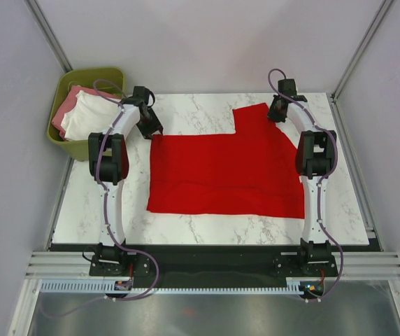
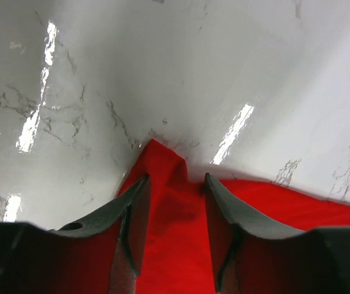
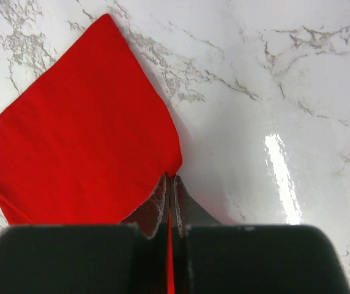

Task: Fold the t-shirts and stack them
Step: Fold the tshirt

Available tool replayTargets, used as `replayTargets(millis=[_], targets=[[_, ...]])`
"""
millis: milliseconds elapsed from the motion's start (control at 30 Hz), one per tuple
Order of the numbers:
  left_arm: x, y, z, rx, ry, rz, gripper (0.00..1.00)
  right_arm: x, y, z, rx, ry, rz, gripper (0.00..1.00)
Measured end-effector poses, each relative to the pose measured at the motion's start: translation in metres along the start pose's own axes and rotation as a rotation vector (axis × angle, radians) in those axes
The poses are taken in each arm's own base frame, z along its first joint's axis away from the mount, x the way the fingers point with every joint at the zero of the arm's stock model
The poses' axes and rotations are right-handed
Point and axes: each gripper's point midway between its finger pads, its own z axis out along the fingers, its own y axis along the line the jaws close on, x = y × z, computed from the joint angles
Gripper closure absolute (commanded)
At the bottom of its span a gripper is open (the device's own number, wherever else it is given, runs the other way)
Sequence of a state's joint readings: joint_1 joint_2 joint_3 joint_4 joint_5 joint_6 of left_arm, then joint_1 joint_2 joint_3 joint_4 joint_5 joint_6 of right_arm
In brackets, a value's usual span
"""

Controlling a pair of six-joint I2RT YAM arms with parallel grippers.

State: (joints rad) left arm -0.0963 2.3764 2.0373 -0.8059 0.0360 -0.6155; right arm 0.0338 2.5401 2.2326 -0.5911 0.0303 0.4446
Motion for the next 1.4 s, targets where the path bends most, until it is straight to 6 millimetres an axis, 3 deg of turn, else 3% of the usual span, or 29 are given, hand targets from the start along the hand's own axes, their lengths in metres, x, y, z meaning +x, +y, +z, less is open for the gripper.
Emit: replayTargets(millis=[67, 100, 200, 433, 567, 700, 800, 1133, 1400], targets=[[0.000, 0.000, 0.000, 0.000, 0.000, -0.002, 0.64, 0.000, 0.000, 0.000, -0.002, 0.002, 0.000, 1.00], [-0.001, -0.001, 0.000, 0.001, -0.001, -0.004, 0.78, 0.001, 0.000, -0.001, -0.004, 0.003, 0.000, 1.00], [-0.003, -0.002, 0.004, 0.002, -0.003, -0.012, 0.98, 0.002, 0.000, -0.001, -0.006, 0.005, -0.001, 1.00], [-0.002, -0.002, 0.007, 0.001, 0.000, -0.010, 0.98, 0.000, 0.000, -0.003, -0.048, 0.022, 0.031, 1.00], [-0.002, -0.003, 0.006, 0.002, 0.000, -0.010, 0.98, -0.008, -0.014, -0.008, -0.091, 0.041, 0.108, 1.00], [-0.002, -0.004, 0.005, 0.003, -0.001, -0.007, 0.98, -0.018, -0.028, -0.023, -0.106, 0.040, 0.160, 1.00], [-0.001, -0.005, 0.001, 0.003, -0.001, -0.006, 0.98, -0.026, -0.027, -0.039, -0.128, 0.026, 0.170, 1.00], [-0.012, -0.015, -0.045, 0.039, -0.060, 0.007, 0.98, -0.033, -0.005, -0.084, -0.207, -0.014, 0.145, 1.00], [0.010, -0.010, -0.062, 0.012, -0.050, 0.044, 0.98, -0.015, -0.015, -0.116, -0.196, -0.005, 0.136, 1.00]])
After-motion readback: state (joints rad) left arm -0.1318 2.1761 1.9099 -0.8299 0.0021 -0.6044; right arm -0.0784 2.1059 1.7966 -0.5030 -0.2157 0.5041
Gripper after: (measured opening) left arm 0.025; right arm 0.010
